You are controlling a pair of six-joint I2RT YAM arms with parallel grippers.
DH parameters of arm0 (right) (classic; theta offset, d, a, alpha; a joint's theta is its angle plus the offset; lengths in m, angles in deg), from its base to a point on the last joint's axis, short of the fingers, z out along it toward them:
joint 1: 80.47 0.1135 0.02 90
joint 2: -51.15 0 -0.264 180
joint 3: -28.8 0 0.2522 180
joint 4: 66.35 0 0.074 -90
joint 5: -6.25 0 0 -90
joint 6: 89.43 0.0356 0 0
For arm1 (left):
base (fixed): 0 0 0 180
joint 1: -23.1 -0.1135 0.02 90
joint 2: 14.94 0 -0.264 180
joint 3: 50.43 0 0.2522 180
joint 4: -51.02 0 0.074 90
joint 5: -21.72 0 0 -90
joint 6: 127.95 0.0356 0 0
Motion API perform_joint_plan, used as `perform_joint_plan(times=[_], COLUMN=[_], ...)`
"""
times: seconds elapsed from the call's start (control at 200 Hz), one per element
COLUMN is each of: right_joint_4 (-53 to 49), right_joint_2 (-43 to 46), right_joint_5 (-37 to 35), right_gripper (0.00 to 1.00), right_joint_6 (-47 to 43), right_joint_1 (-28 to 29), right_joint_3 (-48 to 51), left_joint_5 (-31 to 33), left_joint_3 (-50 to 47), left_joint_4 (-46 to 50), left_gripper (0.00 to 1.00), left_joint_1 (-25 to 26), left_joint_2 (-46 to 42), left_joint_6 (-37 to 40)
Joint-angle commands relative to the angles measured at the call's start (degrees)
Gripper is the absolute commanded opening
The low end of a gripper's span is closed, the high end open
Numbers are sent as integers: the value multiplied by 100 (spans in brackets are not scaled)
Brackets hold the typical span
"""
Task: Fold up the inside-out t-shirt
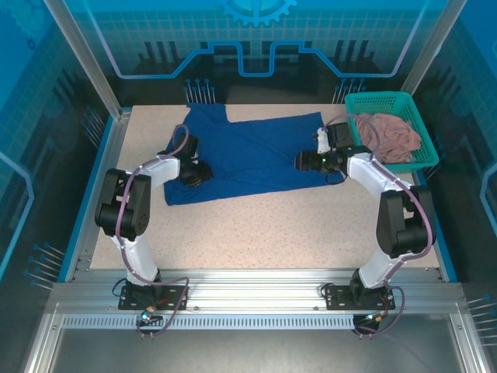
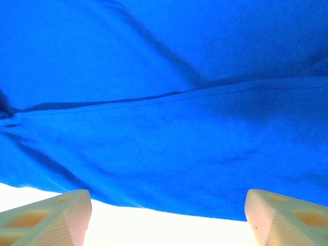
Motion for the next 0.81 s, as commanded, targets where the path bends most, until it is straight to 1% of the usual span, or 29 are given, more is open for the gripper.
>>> perform_joint_plan(times=[0.0, 0.215, 0.39, 0.5, 0.63, 0.8], right_joint_4=[-34, -115, -145, -140, -158, -171], right_joint_2=[-131, -125, -121, -146, -154, -188], right_joint_5=[73, -6, -51, -35, -51, -67], right_gripper=[79, 80, 81, 81, 81, 81], right_joint_6=[-58, -71, -77, -67, -75, -85], right_joint_1=[130, 132, 133, 134, 134, 133], right_joint_3=[-88, -123, -106, -123, -148, -166], left_joint_5=[133, 65, 86, 160, 223, 197], left_joint_3=[230, 366, 438, 583, 865, 1472], left_joint_4=[123, 151, 177, 239, 335, 445], left_gripper=[37, 28, 13, 5, 1, 1], left_joint_1=[20, 21, 21, 22, 23, 30], left_joint_2=[59, 260, 216, 198, 254, 571], left_joint_6=[187, 211, 265, 344, 457, 572])
